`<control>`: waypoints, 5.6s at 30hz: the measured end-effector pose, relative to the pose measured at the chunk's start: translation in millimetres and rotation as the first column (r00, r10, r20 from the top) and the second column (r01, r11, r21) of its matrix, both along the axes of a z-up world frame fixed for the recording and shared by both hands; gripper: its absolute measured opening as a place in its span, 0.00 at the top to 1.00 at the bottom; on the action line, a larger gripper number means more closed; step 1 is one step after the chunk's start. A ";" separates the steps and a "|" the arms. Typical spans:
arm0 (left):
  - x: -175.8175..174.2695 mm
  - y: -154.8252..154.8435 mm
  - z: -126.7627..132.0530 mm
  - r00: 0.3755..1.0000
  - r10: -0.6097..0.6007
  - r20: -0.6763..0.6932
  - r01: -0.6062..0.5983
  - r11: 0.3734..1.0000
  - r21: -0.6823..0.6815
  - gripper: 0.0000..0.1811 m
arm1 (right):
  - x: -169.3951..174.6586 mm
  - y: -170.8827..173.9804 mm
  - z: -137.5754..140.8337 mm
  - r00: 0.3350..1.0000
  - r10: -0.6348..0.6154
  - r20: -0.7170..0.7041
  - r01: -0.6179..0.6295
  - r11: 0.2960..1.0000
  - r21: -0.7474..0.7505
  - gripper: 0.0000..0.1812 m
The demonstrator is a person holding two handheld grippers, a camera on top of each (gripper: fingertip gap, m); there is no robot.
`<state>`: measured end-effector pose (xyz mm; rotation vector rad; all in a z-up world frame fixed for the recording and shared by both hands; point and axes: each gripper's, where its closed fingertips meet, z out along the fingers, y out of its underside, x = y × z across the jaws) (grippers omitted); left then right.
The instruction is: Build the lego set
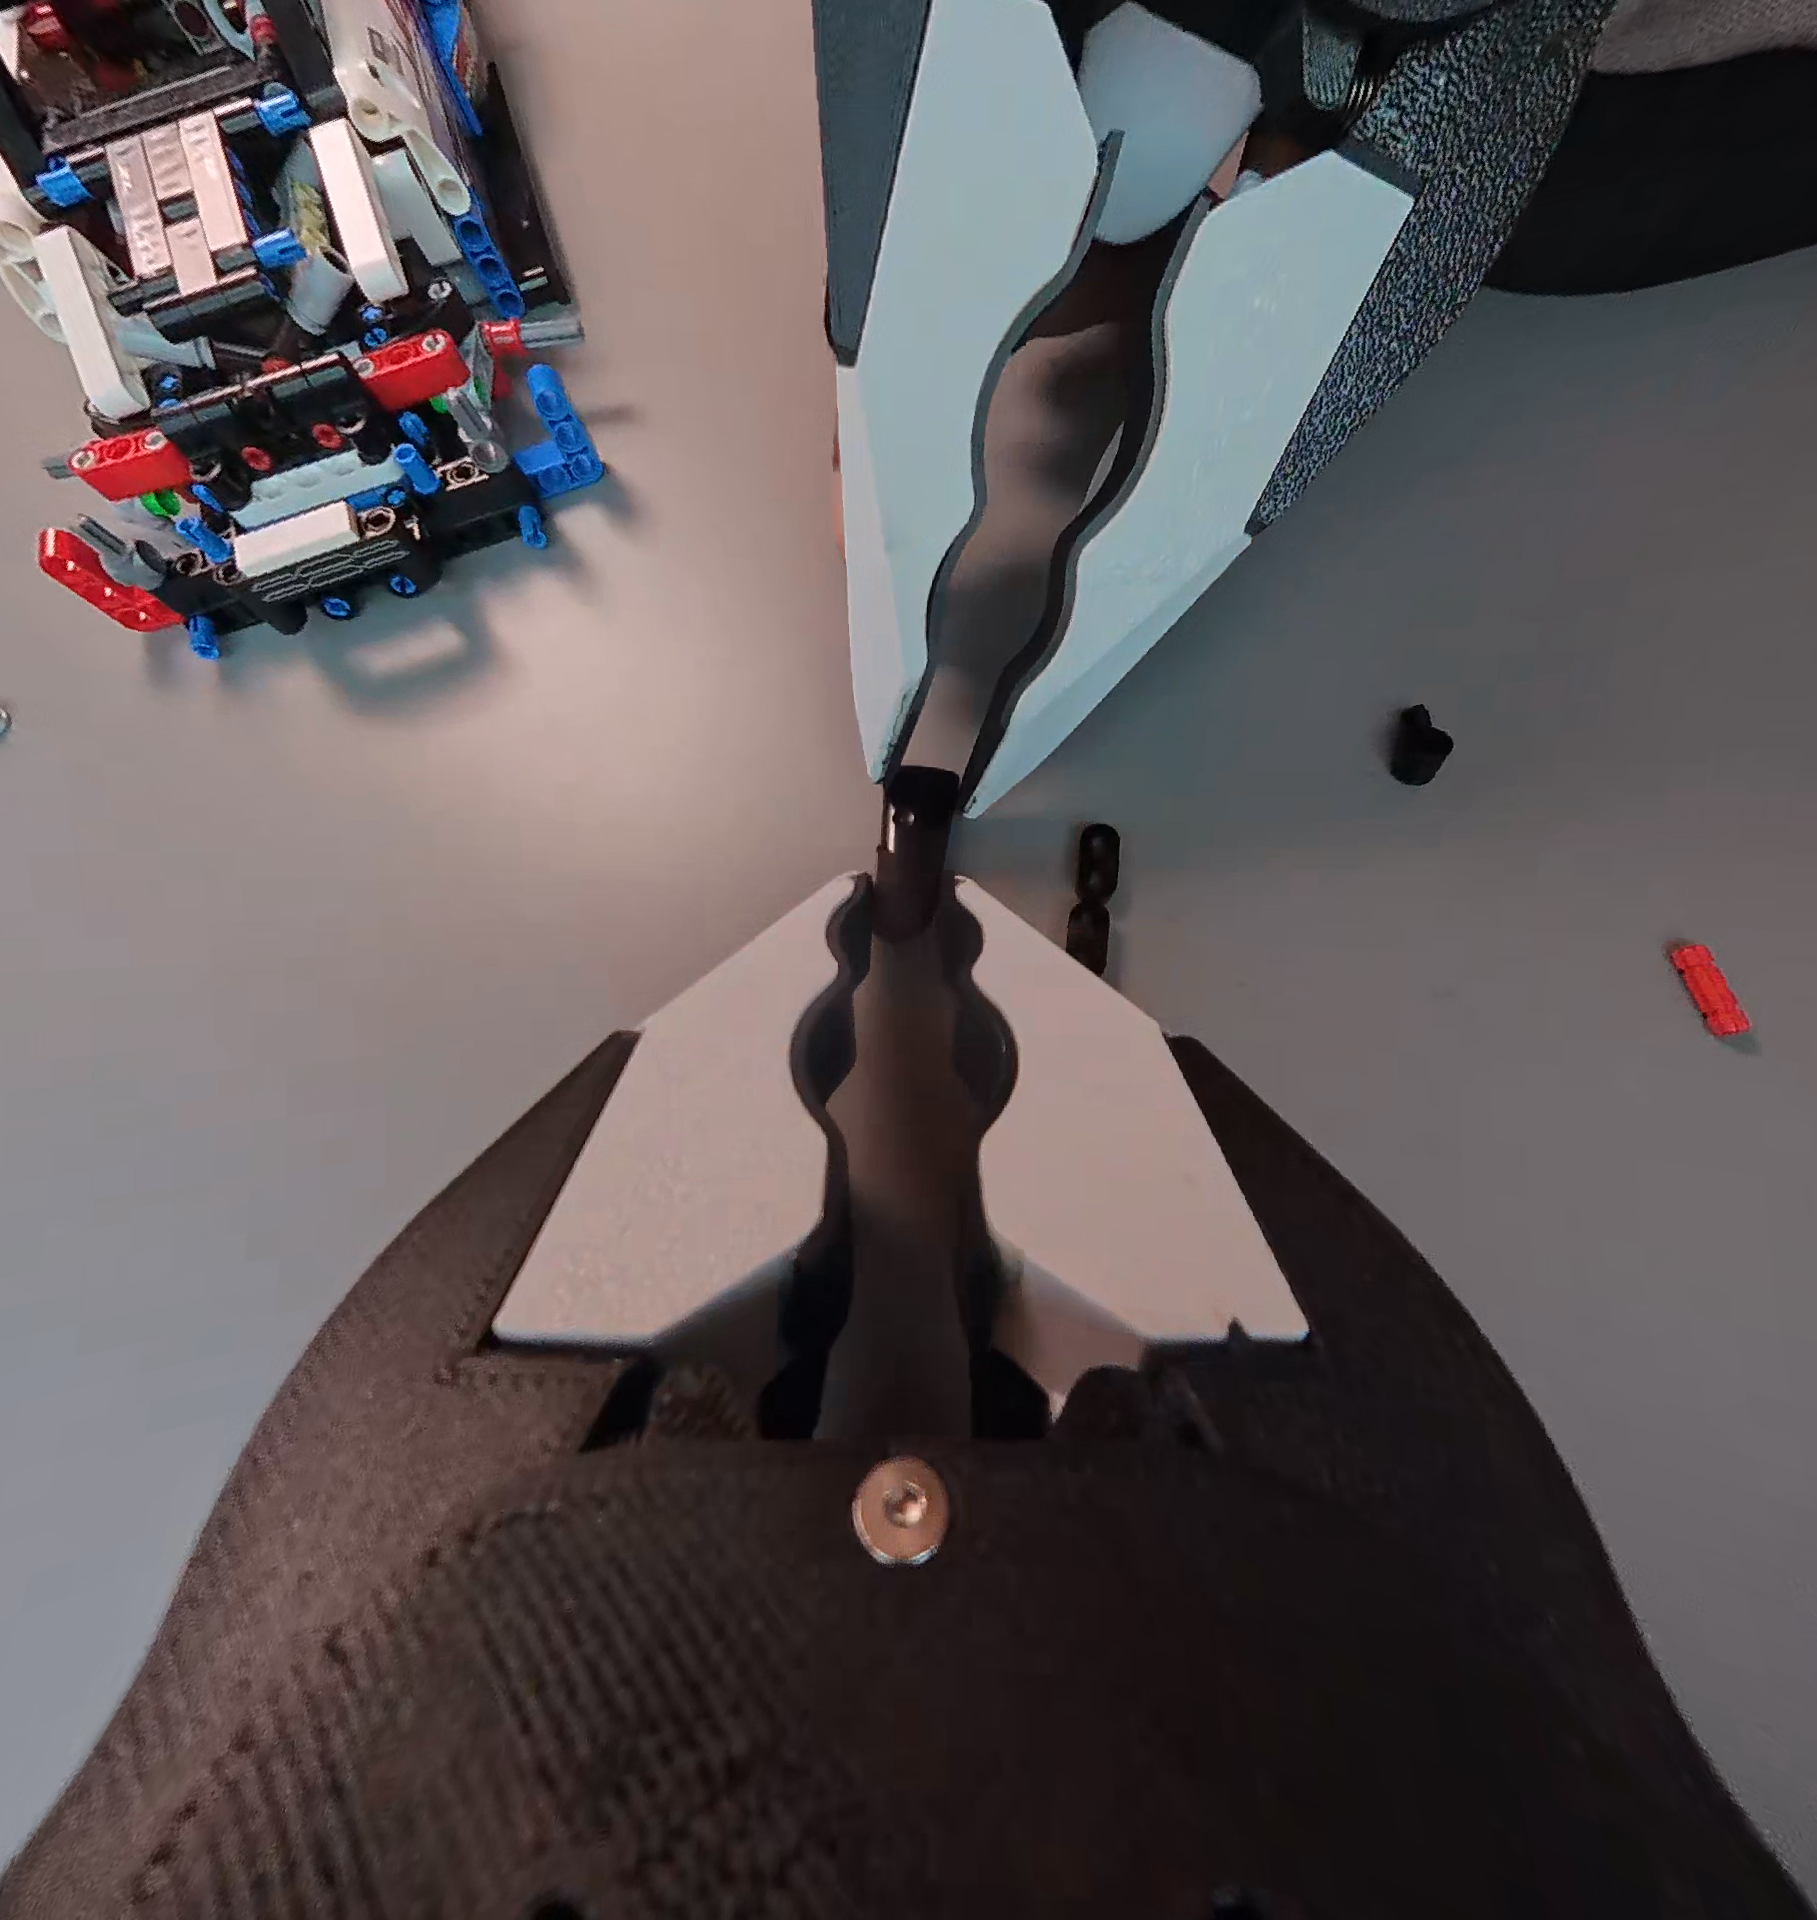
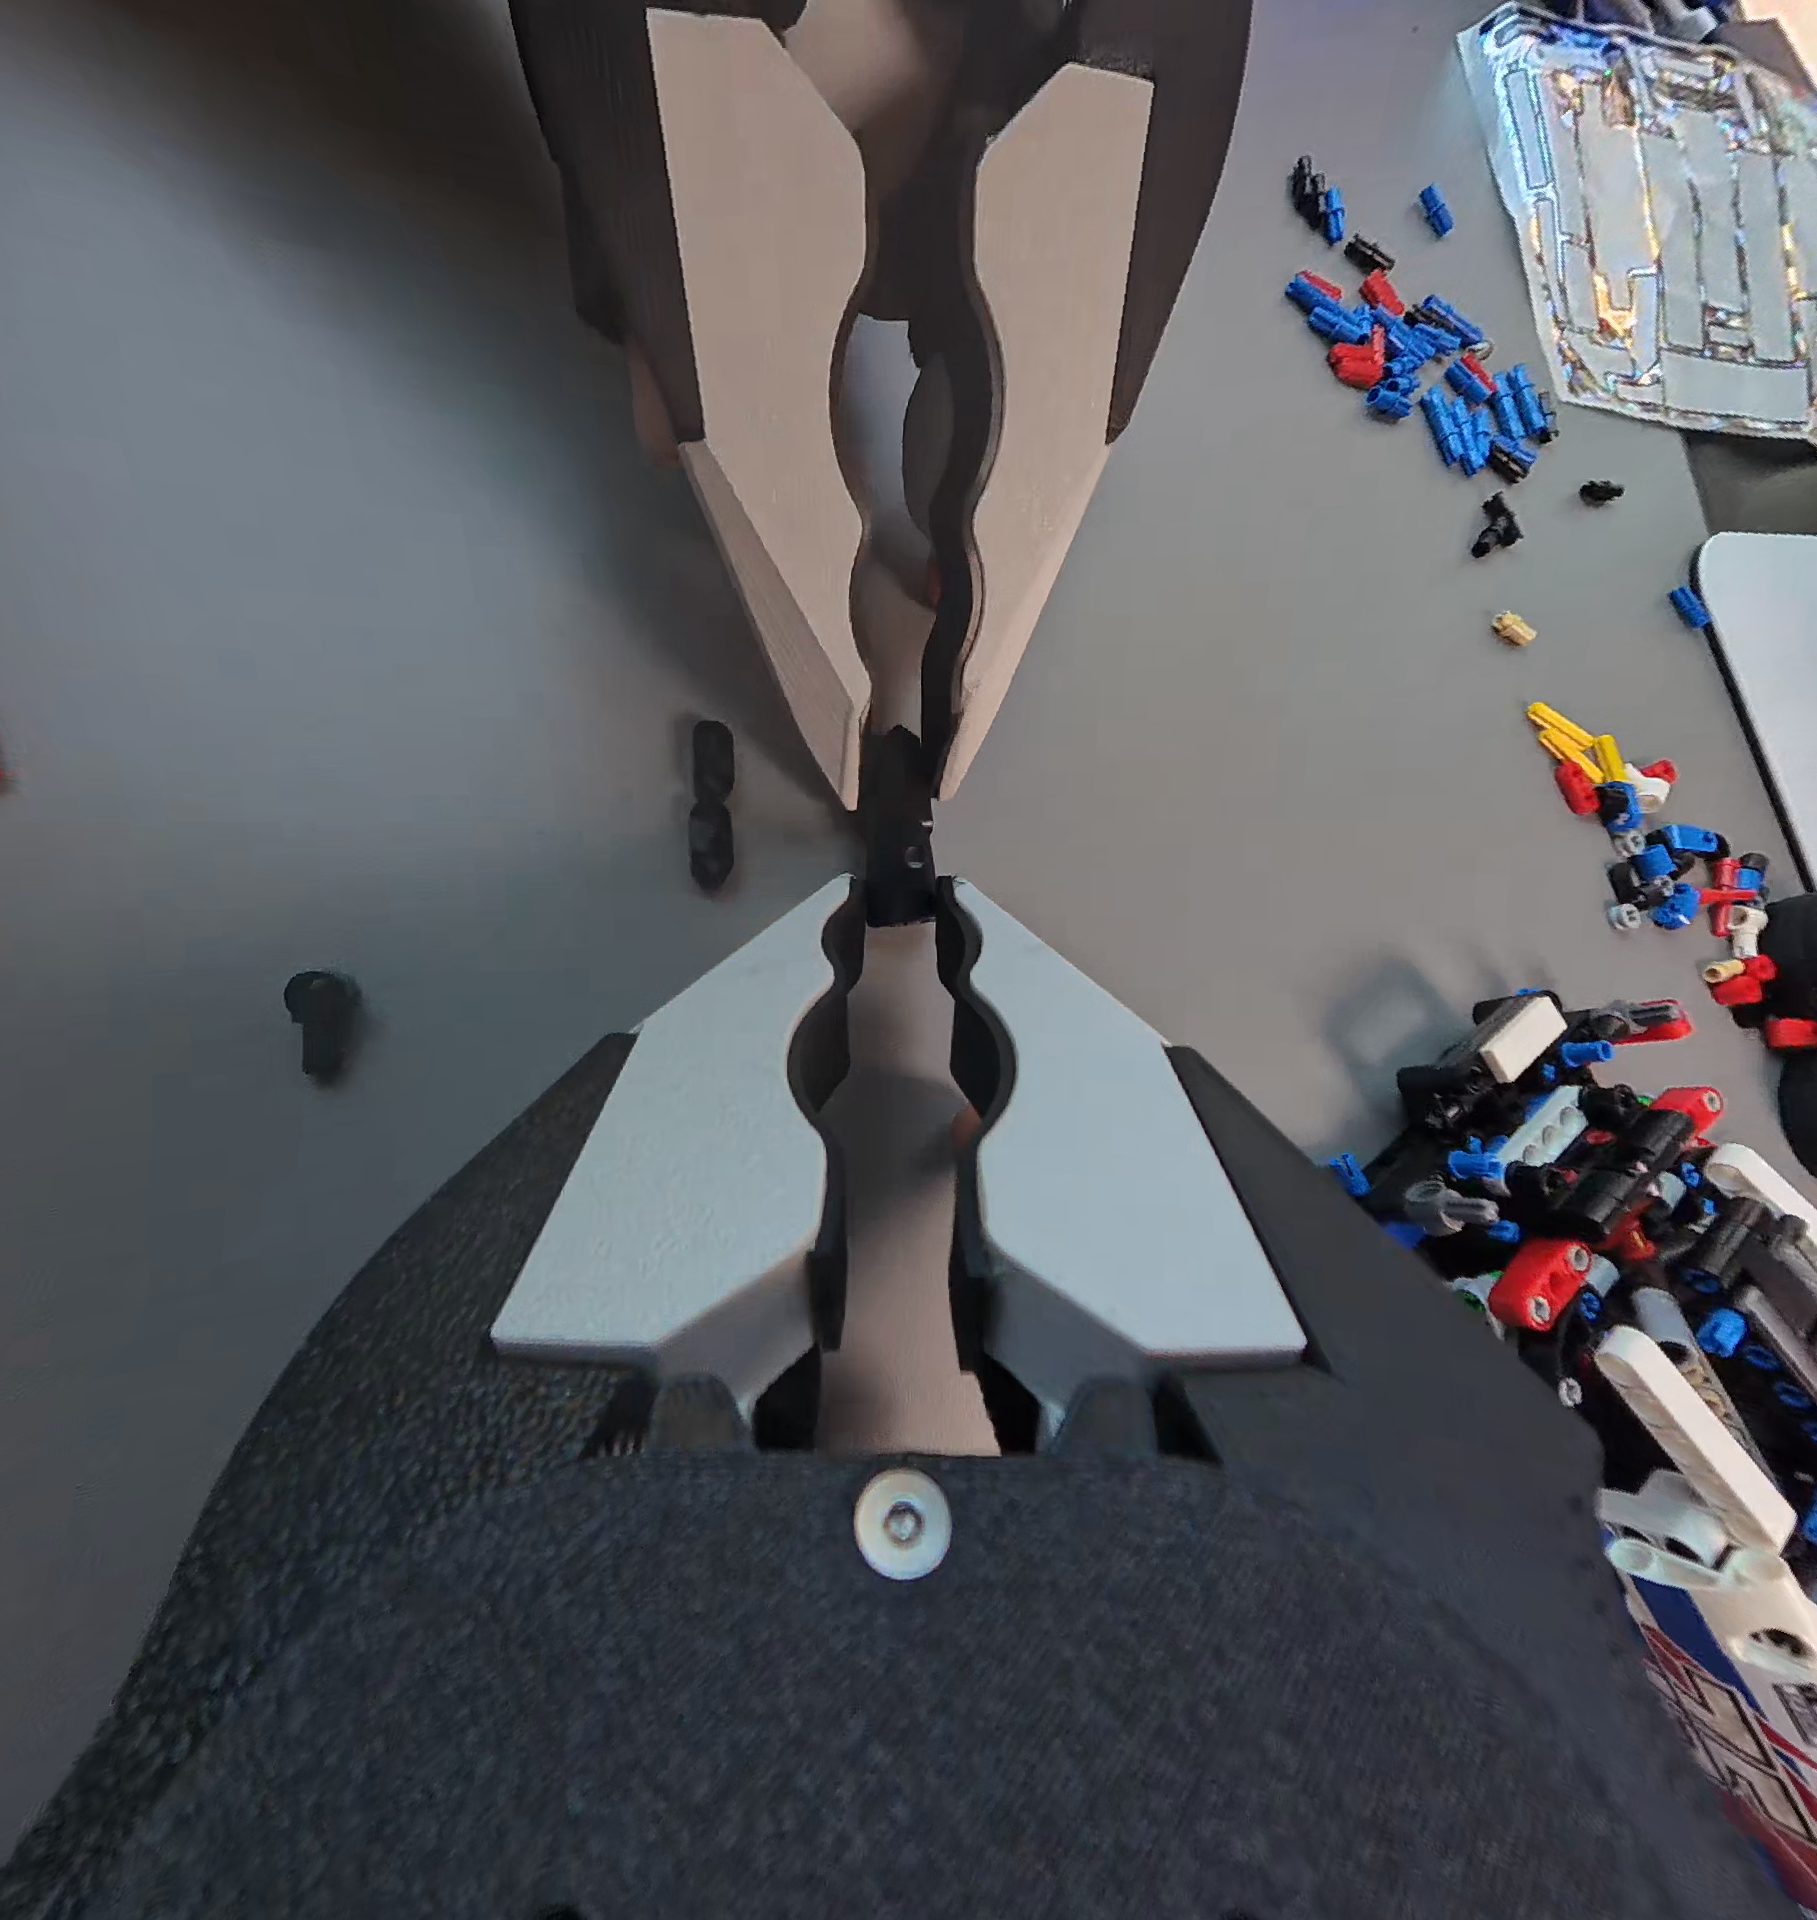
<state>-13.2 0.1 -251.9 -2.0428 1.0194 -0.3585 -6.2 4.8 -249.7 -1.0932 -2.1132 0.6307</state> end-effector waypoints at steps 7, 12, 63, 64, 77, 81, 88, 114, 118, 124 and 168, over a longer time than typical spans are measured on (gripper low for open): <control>0.1 -2.7 -0.4 1.000 -0.018 -0.002 0.018 1.000 -0.007 0.92 | 0.5 -3.8 -0.2 1.000 -0.001 0.026 0.003 0.999 -0.045 0.93; 0.0 -4.0 -1.0 1.000 -0.027 -0.016 0.027 1.000 -0.005 0.92 | 1.7 -4.4 -0.1 1.000 0.000 0.026 0.001 0.999 -0.053 0.93; -411.3 90.6 16.5 0.333 0.939 -0.087 -0.803 0.234 -0.548 0.60 | 8.0 59.9 95.7 0.800 -0.436 -0.412 0.185 0.832 -0.523 0.98; -412.9 90.7 12.9 0.330 0.940 -0.088 -0.801 0.229 -0.553 0.59 | 7.7 59.4 95.0 0.803 -0.433 -0.410 0.183 0.833 -0.523 0.98; -378.4 106.9 89.8 0.515 0.828 0.219 -0.730 0.558 -0.395 1.00 | 8.3 63.0 91.2 0.802 -0.447 -0.397 0.187 0.818 -0.543 0.99; -342.4 87.1 159.0 0.608 0.715 0.345 -0.711 0.684 -0.162 1.00 | 8.0 56.3 95.3 0.803 -0.420 -0.423 0.172 0.843 -0.510 0.99; -188.2 4.2 244.5 0.884 0.191 0.426 -0.351 0.875 0.334 1.00 | 8.5 27.9 127.3 0.761 -0.312 -0.568 0.082 0.916 -0.393 0.97; 6.0 -72.8 167.7 0.864 -0.326 0.382 0.131 0.880 0.456 1.00 | -5.2 -51.8 157.9 0.843 0.135 -0.520 -0.088 0.990 0.115 0.86; 6.8 -71.8 160.7 0.862 -0.343 0.372 0.157 0.880 0.447 1.00 | -4.9 -52.8 151.4 0.856 0.147 -0.496 -0.125 0.989 0.079 0.79; 24.1 -72.0 142.4 0.874 -0.399 0.278 0.267 0.872 0.411 1.00 | -1.6 -59.8 126.0 0.907 0.196 -0.372 -0.211 0.977 0.002 0.81; 23.7 -34.0 142.9 0.973 -0.060 0.222 -0.047 0.893 0.448 1.00 | 6.6 -47.1 145.6 0.865 0.045 -0.499 -0.152 0.973 -0.176 0.95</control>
